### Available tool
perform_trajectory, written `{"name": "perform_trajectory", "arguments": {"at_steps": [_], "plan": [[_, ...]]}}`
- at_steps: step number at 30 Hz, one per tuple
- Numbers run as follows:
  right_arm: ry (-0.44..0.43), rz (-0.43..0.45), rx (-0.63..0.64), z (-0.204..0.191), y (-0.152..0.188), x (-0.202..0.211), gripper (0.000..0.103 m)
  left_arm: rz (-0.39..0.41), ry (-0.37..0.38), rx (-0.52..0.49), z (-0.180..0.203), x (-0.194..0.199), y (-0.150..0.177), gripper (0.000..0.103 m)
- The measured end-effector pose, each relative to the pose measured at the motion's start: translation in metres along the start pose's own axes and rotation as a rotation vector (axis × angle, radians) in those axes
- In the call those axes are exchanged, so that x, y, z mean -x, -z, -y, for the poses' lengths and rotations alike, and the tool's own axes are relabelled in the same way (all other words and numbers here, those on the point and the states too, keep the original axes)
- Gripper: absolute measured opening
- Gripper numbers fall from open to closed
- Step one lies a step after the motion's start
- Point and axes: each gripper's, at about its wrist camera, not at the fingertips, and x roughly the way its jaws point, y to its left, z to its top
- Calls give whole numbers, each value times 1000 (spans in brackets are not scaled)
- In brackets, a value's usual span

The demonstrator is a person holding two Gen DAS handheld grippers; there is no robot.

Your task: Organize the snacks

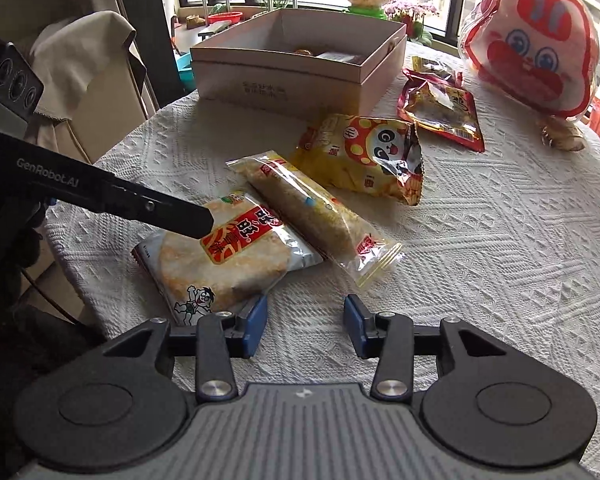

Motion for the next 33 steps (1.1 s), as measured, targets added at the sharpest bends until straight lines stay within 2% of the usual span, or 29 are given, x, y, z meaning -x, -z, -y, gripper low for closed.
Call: {"name": "perform_trajectory", "arguments": {"at_steps": [4,5,7,12,14,15,18,20,21,25,27,29,31,33], "plan": [[39,12,-11,7,3,1,42,13,129,89,-7,3,1,41],[54,16,-7,8,5,1,42,24,161,83,-4,5,0,41],[56,24,-12,10,7,3,42,39,172,40,6,6,-2,40],[55,39,-18,12,11,4,42,33,76,-32,23,-10,-7,40],[54,46,-14,12,12,4,42,-17,135,-13,23,-23,-6,38],[53,49,-14,12,12,4,42,-38,137,-10,24,-30,-4,37],[54,53,-10,11,12,5,43,-60,22,-99,35,-44,1,34],[56,57,-4,10,14,6,43,-47,29,-114,39,-44,1,30],[57,59,-2,10,14,6,43,-38,33,-122,41,-41,0,23],[65,81,6,10,13,11,43,4,25,-114,37,-20,-3,21],[81,111,31,10,6,15,43,44,-6,-111,33,-4,-4,21],[92,152,86,8,-6,17,57,99,-46,-94,27,17,-6,21],[91,189,163,5,-20,12,62,151,-72,-69,21,35,-7,21],[62,184,207,5,-37,0,62,199,-100,-51,17,50,-8,21]]}}
